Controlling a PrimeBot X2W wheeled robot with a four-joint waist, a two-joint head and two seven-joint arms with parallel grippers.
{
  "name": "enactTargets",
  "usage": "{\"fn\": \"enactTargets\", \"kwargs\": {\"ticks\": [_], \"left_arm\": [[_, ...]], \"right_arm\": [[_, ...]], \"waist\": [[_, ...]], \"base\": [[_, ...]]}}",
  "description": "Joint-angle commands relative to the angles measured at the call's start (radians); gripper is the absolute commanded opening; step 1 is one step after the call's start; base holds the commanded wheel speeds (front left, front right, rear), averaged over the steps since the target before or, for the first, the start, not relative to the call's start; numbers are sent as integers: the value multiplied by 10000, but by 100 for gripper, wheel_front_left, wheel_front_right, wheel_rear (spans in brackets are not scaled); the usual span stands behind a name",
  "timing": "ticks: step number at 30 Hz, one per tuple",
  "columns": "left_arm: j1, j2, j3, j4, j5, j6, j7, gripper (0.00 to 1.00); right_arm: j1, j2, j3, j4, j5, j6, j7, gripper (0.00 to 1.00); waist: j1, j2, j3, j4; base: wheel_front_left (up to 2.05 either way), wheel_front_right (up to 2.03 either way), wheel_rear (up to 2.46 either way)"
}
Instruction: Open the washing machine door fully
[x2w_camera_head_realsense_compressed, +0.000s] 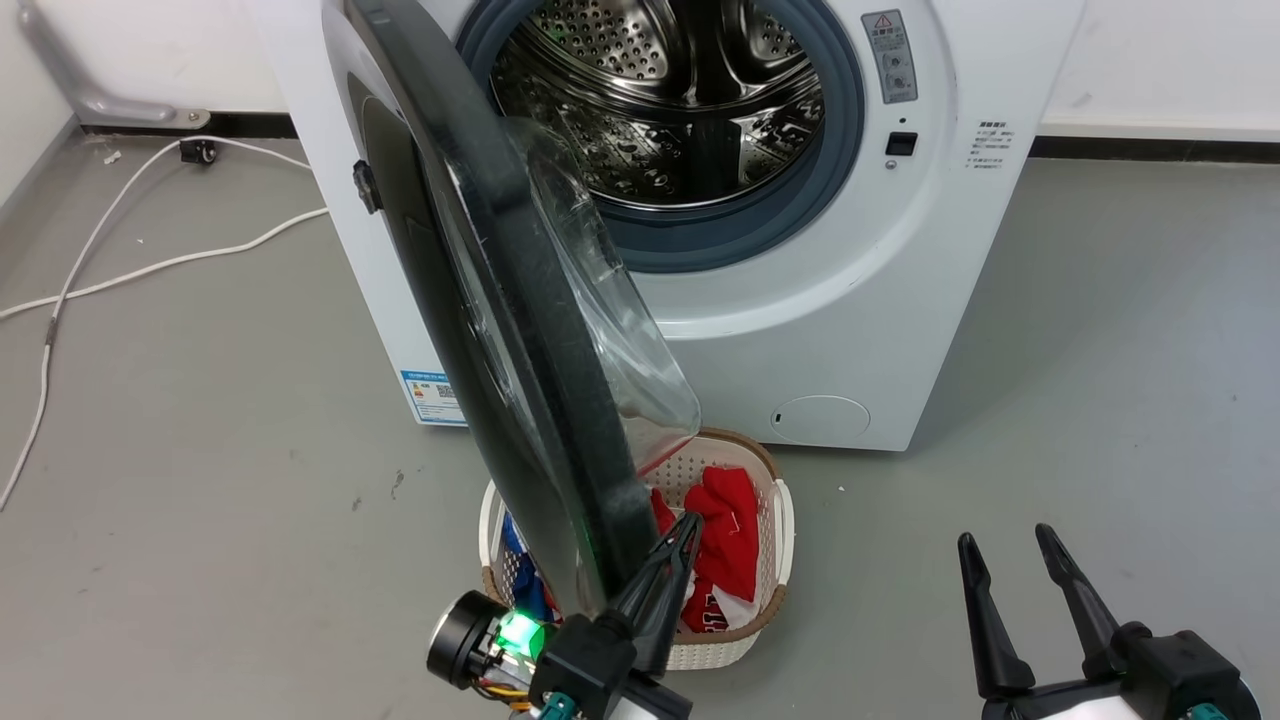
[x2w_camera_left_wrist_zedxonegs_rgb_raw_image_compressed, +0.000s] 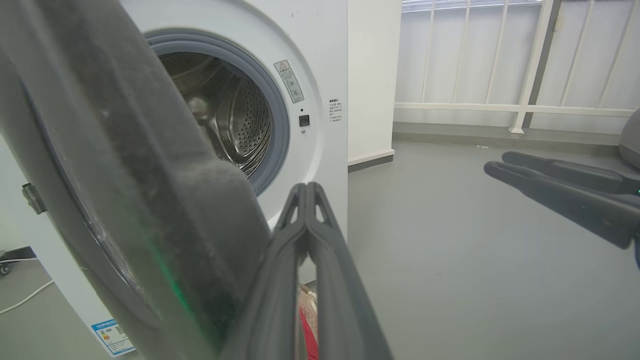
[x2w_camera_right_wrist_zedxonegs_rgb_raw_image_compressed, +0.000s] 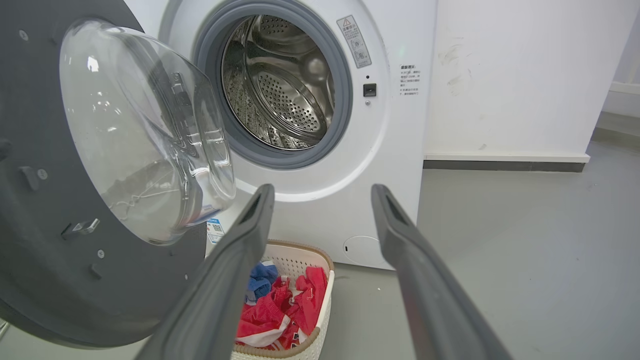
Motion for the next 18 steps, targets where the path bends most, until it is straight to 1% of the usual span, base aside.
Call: {"fn": "enactTargets", "kwargs": {"ticks": [1, 10, 18], "left_arm": [[33, 46, 236, 94, 19, 73, -13, 0], [431, 90, 1085, 105, 17, 274, 10, 0], [1093, 71, 1821, -249, -25, 574, 14, 0]], "right_arm": [[-79, 36, 5, 39, -42, -3, -17, 100], [25, 36, 50, 84, 12, -3, -17, 100], [108, 34, 47, 93, 82, -3, -19, 100]], "waist": [[0, 0, -5, 5], [0, 0, -47, 187], [0, 0, -81, 600]], "base": [[0, 0, 0], [0, 0, 0], [0, 0, 0]]}}
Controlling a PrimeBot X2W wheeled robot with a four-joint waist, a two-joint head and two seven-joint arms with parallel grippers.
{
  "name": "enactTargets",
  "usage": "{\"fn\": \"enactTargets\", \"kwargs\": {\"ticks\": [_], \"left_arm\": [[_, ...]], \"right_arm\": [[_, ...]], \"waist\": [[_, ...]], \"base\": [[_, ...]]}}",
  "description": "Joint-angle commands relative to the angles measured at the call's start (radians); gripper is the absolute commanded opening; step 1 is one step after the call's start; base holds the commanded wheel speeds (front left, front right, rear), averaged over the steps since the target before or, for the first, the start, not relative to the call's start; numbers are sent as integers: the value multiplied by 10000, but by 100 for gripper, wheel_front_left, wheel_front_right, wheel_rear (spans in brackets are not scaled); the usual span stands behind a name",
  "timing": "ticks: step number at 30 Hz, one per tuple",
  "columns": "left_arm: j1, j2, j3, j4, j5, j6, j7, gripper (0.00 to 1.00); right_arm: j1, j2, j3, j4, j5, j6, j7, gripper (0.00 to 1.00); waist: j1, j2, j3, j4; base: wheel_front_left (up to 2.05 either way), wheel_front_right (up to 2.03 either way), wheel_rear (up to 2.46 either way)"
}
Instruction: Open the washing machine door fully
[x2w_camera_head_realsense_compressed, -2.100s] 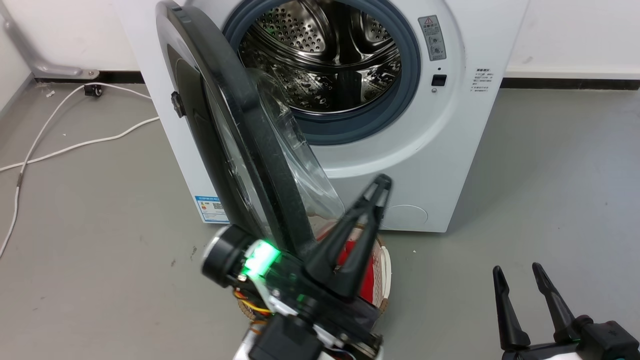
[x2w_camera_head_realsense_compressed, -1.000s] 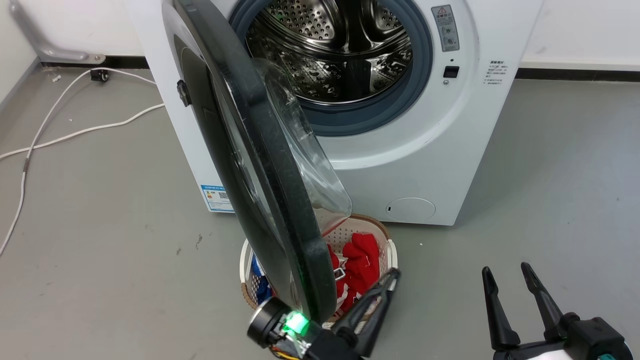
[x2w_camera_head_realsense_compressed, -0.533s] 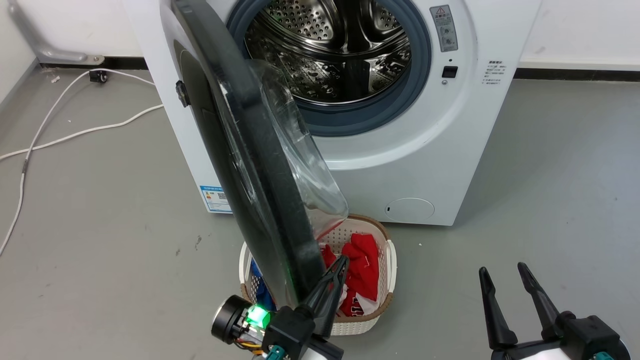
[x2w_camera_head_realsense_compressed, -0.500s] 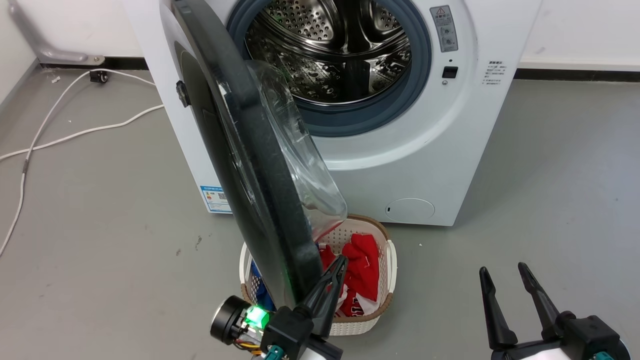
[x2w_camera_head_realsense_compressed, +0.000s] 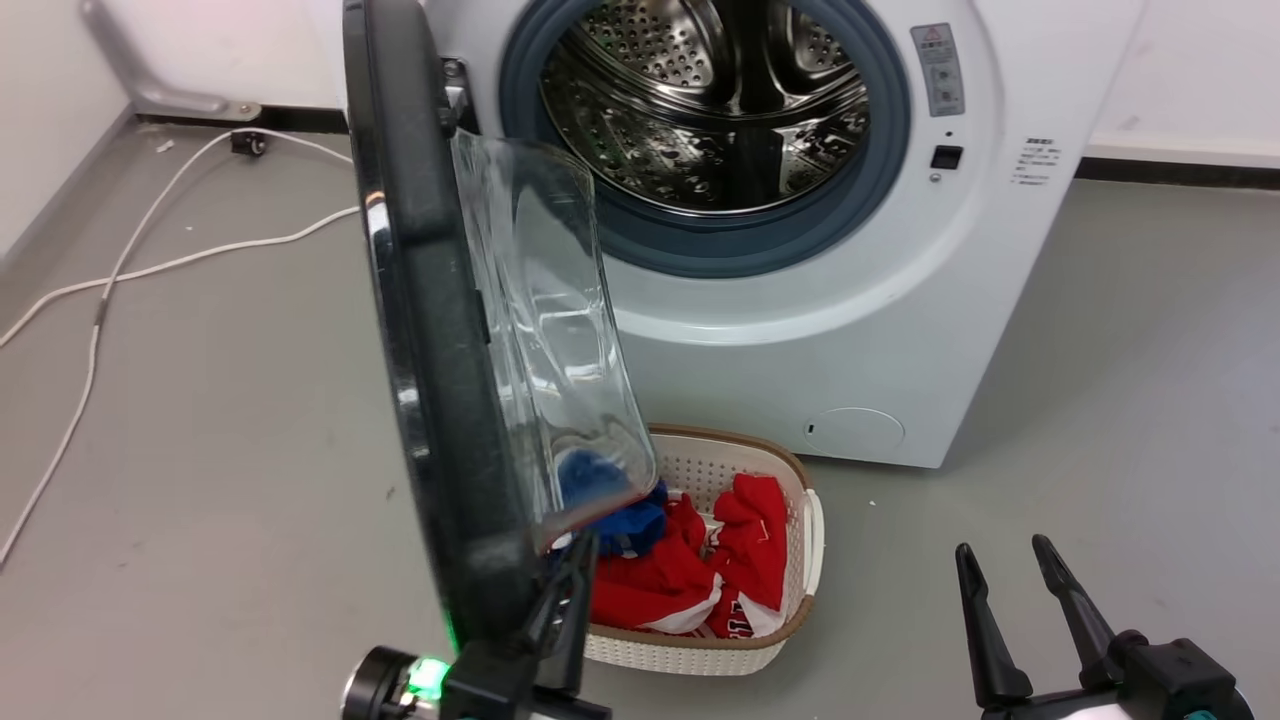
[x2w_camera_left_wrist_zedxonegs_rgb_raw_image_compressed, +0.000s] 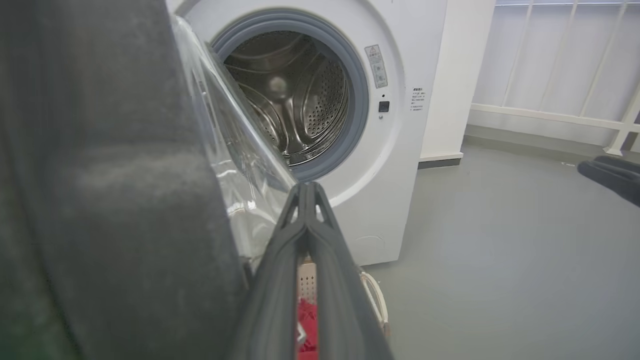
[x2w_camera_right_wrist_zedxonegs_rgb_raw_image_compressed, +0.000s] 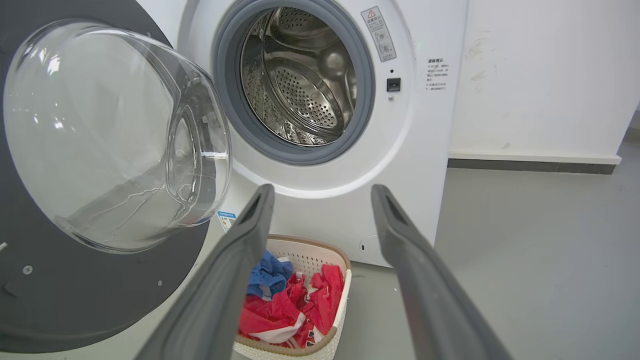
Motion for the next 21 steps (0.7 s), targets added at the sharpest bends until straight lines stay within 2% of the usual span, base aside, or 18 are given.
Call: {"fn": "enactTargets", "kwargs": {"ticks": [1, 7, 13, 21], "left_arm": [[100, 159, 434, 73, -49, 206, 53, 0], [542, 200, 955, -189, -42, 279, 41, 0], [818, 378, 2073, -384, -234, 564, 41, 0], [626, 678, 3864, -310, -721, 317, 39, 0]], "right_arm": [[29, 34, -1, 8, 23, -3, -21, 100], [89, 32, 56, 46, 65, -3, -19, 100], [60, 31, 7, 49, 76, -3, -19, 100], [-134, 31, 11, 60, 32, -3, -19, 100]], "waist": [[1, 0, -3, 145], [1, 0, 1, 535], [1, 0, 55, 869], [1, 0, 264, 1069]], "base": [[0, 0, 0], [0, 0, 0], [0, 0, 0], [0, 0, 0]]}}
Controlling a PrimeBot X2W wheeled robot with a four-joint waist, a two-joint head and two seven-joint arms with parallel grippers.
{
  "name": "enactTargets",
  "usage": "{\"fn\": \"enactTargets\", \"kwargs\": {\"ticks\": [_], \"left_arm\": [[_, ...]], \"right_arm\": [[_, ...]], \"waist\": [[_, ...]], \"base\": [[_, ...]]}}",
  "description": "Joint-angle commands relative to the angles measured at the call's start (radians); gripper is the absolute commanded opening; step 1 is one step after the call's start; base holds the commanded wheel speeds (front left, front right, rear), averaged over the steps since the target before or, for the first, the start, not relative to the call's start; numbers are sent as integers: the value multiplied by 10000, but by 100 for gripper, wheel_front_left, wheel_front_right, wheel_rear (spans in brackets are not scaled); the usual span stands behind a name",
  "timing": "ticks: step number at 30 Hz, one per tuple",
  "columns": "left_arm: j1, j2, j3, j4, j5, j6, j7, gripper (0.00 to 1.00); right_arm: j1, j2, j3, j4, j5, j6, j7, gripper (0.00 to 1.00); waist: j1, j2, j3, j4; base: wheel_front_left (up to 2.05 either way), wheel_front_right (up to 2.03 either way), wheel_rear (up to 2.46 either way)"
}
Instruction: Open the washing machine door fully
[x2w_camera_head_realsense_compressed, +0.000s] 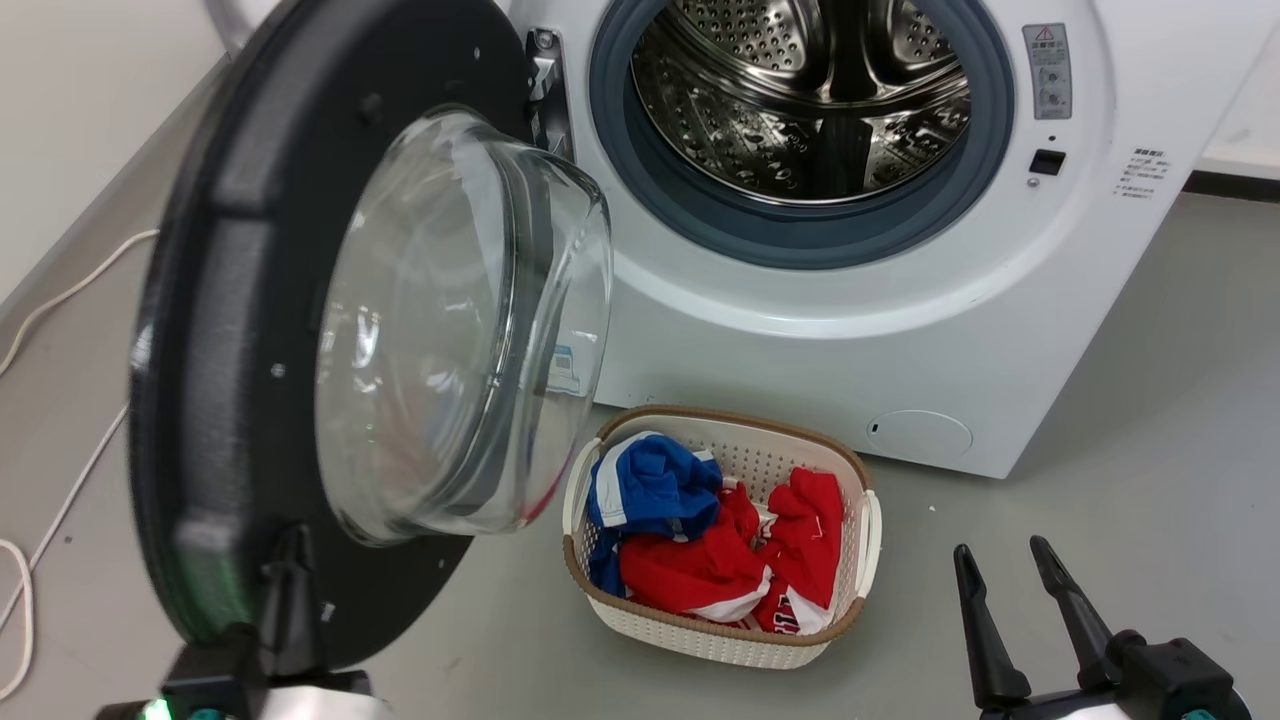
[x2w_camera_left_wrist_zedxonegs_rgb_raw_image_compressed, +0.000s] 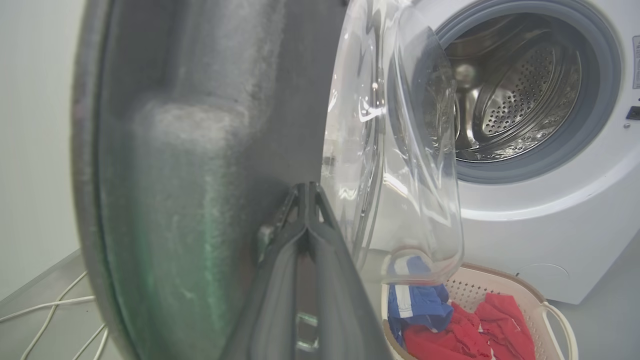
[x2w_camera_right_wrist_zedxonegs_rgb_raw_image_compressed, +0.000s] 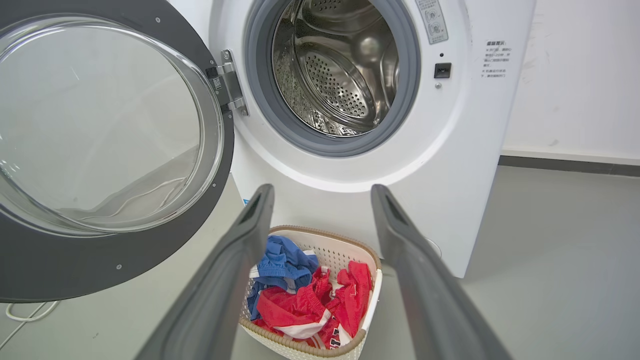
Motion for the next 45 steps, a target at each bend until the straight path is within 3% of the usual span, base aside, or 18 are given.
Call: {"fn": "enactTargets", "kwargs": {"ticks": [1, 25, 45], "left_arm": [[-208, 139, 332, 99, -22, -44, 23, 0], [-2819, 215, 4180, 1897, -316, -529, 24, 0], [-4227, 772, 6036, 3512, -66, -1180, 24, 0]], "right_arm": [[-160, 29, 0, -18, -32, -3, -19, 100], [-1144, 28, -159, -219, -654, -3, -17, 100], [-1527, 28, -95, -104, -789, -3, -17, 100]], "waist": [[0, 0, 96, 32], [0, 0, 2034, -384], [0, 0, 2456, -544]], "base": [[0, 0, 0], [0, 0, 0], [0, 0, 0]]}}
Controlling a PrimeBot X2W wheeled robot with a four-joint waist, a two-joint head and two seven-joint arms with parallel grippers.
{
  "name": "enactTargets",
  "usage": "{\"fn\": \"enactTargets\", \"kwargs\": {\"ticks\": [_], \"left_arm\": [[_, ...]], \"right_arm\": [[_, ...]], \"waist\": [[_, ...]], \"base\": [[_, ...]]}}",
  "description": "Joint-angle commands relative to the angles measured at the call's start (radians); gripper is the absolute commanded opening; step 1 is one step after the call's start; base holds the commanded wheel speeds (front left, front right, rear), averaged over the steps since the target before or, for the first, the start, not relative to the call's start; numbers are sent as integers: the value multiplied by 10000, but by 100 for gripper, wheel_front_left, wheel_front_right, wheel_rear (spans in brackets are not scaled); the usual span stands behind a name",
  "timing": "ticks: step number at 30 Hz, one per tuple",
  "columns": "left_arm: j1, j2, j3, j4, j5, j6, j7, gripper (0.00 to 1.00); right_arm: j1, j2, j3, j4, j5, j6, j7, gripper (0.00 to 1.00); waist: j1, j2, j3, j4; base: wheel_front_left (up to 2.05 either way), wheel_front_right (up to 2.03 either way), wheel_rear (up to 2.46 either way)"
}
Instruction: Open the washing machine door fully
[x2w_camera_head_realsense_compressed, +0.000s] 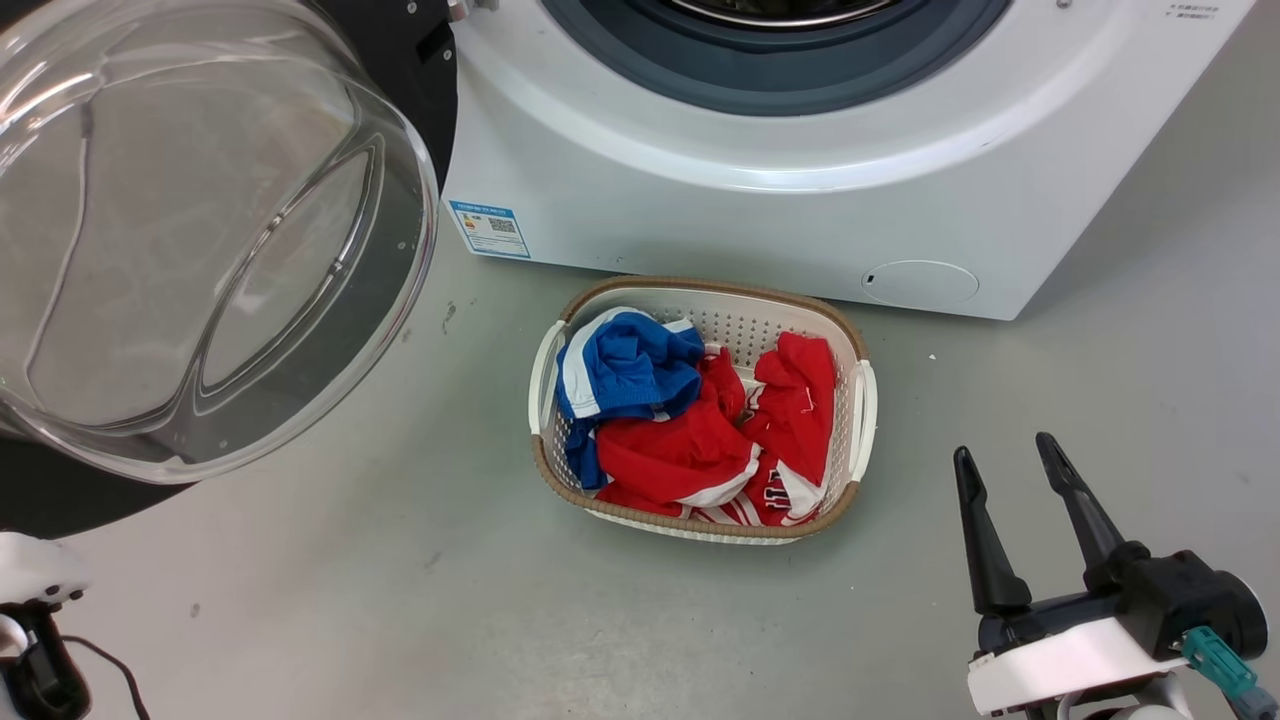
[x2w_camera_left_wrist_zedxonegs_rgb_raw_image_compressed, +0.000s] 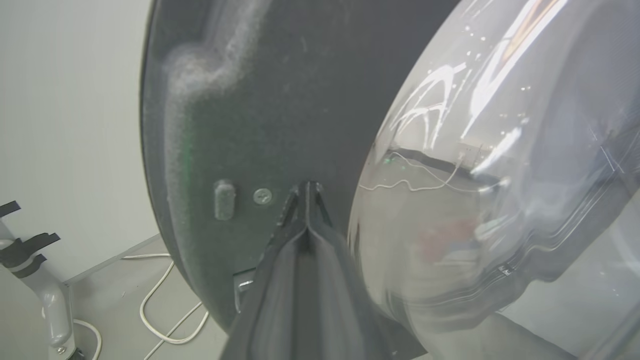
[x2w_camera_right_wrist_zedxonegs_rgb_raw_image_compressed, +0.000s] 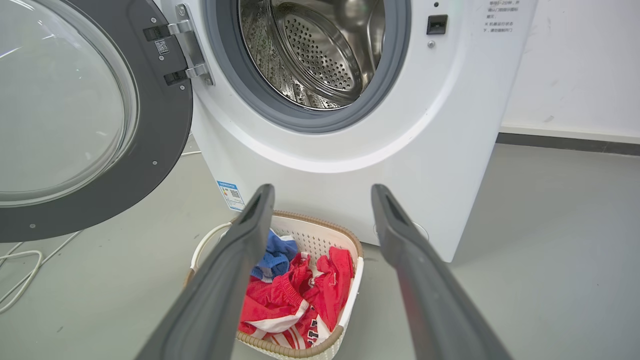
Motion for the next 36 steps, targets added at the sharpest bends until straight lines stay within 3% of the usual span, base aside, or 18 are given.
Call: {"fn": "enactTargets", "kwargs": {"ticks": [1, 14, 25, 36], "left_arm": [[-156, 109, 114, 130, 77, -15, 26, 0], [132, -56, 141, 415, 713, -432, 26, 0], [1511, -733, -570, -1488, 1290, -887, 25, 0], [2847, -1349, -3029, -3343, 1425, -1223, 25, 0]], "right_arm": [[-104, 26, 2, 29, -54, -3, -17, 100], [280, 26, -100, 111, 162, -3, -19, 100], [872, 26, -179, 79, 462, -3, -19, 100], [1301, 26, -581, -460, 499, -3, -17, 100]], "waist": [[-1, 0, -20, -20], [-1, 0, -748, -144], [-1, 0, -1949, -187], [-1, 0, -2622, -334]], "base": [[0, 0, 0], [0, 0, 0], [0, 0, 0], [0, 0, 0]]}}
